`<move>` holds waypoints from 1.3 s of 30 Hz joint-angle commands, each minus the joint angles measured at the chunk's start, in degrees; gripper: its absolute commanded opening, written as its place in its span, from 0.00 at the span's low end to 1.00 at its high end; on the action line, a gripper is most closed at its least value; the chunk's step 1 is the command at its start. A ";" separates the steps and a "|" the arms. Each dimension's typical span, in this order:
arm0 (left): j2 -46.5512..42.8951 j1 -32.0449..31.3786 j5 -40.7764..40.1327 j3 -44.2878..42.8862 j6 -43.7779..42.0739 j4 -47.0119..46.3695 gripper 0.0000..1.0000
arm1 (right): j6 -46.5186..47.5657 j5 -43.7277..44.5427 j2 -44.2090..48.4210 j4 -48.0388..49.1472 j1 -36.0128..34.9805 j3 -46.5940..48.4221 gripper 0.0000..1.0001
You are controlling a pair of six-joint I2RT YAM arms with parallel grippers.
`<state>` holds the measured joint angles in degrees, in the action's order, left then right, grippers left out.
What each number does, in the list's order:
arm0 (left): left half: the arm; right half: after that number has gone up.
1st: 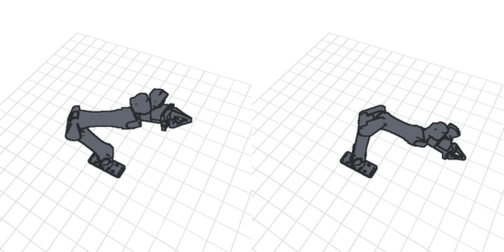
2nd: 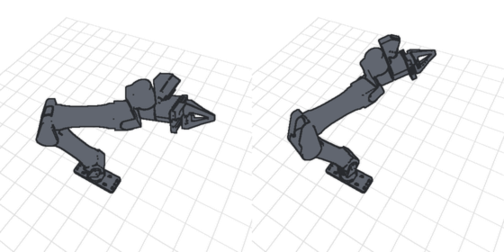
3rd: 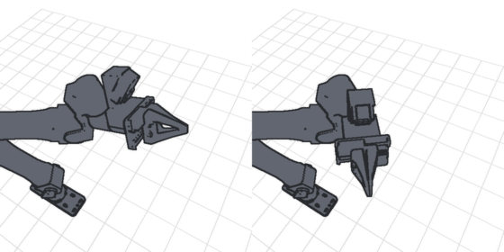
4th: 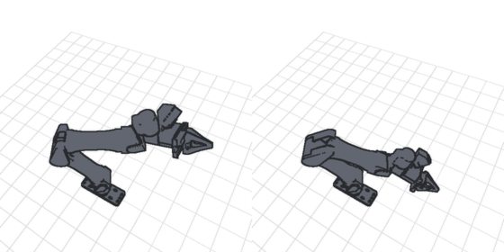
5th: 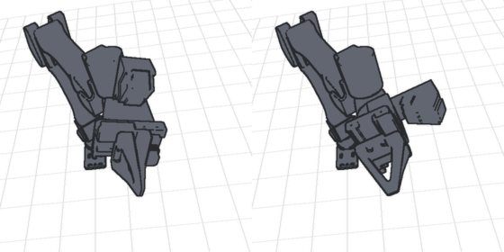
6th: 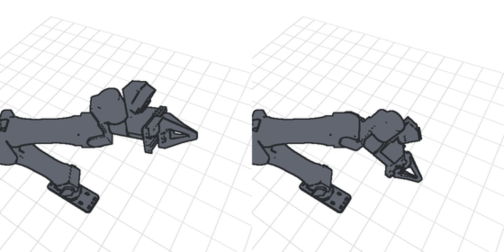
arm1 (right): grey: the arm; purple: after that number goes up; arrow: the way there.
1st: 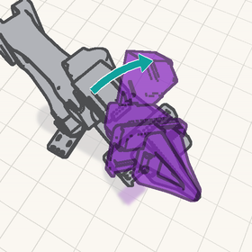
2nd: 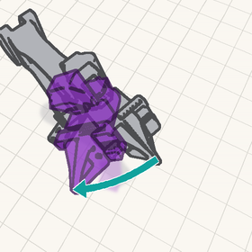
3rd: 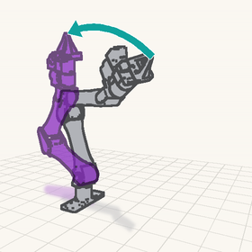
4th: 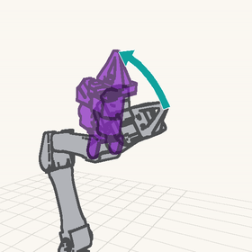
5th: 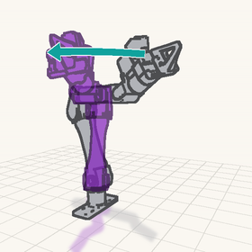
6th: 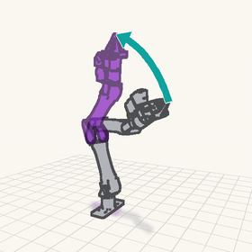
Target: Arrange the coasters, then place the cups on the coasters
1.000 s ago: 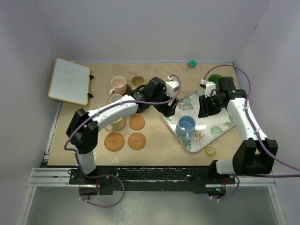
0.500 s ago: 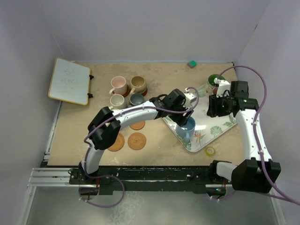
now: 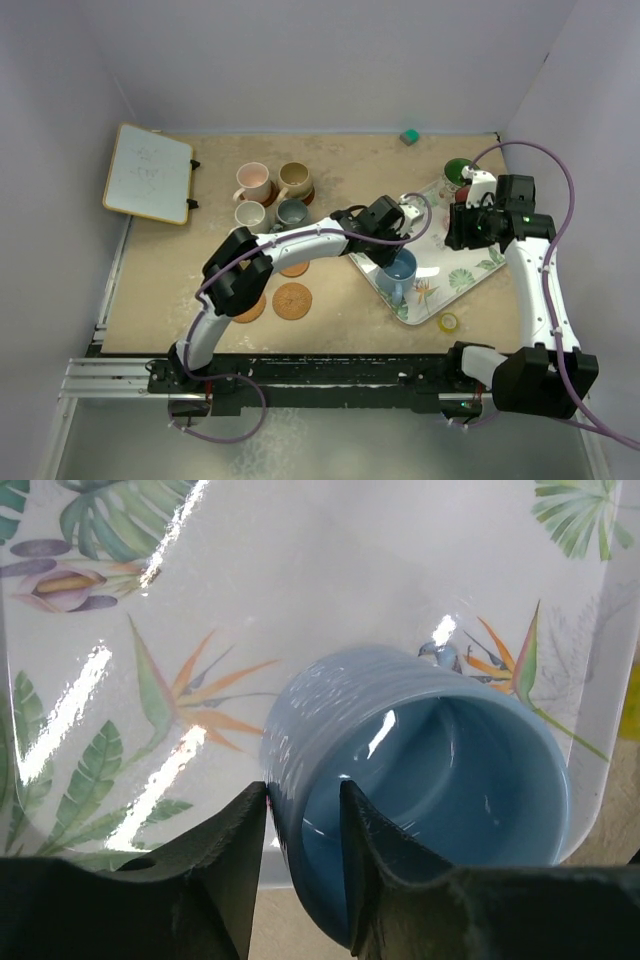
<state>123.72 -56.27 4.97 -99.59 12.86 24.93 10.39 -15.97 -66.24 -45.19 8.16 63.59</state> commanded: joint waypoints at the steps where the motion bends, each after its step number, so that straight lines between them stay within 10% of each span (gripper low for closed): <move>1: 1.06 -0.59 -0.31 -3.51 -0.48 -0.47 0.31 | -0.90 0.08 1.18 1.17 0.19 0.06 0.50; 19: 1.98 -0.64 0.93 -7.71 -5.43 0.73 0.03 | -1.33 3.02 3.01 2.14 0.35 -0.22 0.55; 39: -10.36 1.35 7.53 -2.47 -19.40 0.00 0.03 | -1.49 4.85 5.31 3.18 0.88 -1.14 0.78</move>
<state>122.96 -55.88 8.71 -101.73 -2.52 27.68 9.39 -12.03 -62.48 -43.38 8.69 62.83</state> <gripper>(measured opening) 0.122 0.757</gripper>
